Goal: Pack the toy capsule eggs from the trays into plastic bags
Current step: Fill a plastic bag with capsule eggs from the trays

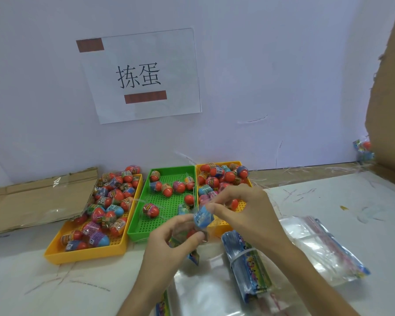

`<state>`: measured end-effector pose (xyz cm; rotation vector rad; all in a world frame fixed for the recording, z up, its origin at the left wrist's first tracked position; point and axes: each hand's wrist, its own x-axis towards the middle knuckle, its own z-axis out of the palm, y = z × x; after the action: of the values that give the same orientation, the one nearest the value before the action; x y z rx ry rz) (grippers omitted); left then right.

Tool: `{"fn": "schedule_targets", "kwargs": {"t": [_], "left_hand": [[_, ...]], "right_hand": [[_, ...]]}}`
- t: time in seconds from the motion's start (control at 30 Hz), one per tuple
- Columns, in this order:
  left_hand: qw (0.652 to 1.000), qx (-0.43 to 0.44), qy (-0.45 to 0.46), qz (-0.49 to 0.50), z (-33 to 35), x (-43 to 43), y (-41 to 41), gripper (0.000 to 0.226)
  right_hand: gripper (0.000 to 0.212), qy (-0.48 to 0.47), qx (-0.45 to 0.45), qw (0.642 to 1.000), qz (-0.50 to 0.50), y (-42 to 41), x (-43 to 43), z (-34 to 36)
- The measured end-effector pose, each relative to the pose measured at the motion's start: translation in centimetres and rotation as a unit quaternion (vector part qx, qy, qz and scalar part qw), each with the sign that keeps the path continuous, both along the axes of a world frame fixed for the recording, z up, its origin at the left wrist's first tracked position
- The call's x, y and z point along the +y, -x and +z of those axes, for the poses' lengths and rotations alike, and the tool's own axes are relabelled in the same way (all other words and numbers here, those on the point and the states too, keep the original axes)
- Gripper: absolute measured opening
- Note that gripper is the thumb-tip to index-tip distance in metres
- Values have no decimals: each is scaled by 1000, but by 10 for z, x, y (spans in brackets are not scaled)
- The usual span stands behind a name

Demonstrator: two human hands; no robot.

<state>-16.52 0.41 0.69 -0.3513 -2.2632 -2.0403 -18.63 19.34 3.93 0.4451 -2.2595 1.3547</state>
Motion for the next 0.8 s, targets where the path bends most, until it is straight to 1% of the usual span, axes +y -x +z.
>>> {"fn": "schedule_targets", "kwargs": {"t": [0.1,0.17,0.3,0.37,0.43,0.47,0.63,0.7,0.77,0.8], "left_hand": [[1000,4,10,10,2,2,0,30],[1000,-9,-13,25,0,0,2,27],[998,-26,-52,39,-2,-5,5,29],[998,-28,-52,34,-1,-6,5,28],[999,-26,-30,16,-1,-7,5,30],[1000,-23,-19,6,-1,-6,5,30],[1000,-4,11,0,-1,-1,2,20],[1000,-1,17,18,-4,-3,3,18],[999,-6,13,30,-4,-5,5,12],[999,-8,11,31,-5,-5,6,15]], "right_hand": [[14,-20,0,1000,8,0,-3,-2],[14,-17,-11,1000,22,1,-3,-3],[32,-33,-17,999,31,-1,-3,-6],[30,-63,-15,998,22,-1,-4,-7],[22,-99,-11,995,20,-2,-6,-8],[23,-116,-6,993,25,-3,-7,-9],[32,-202,0,978,59,-4,-11,-11],[33,-211,-1,975,68,-4,-11,-10],[26,-212,5,974,74,-5,-11,-10],[22,-212,16,975,71,-6,-12,-10]]}}
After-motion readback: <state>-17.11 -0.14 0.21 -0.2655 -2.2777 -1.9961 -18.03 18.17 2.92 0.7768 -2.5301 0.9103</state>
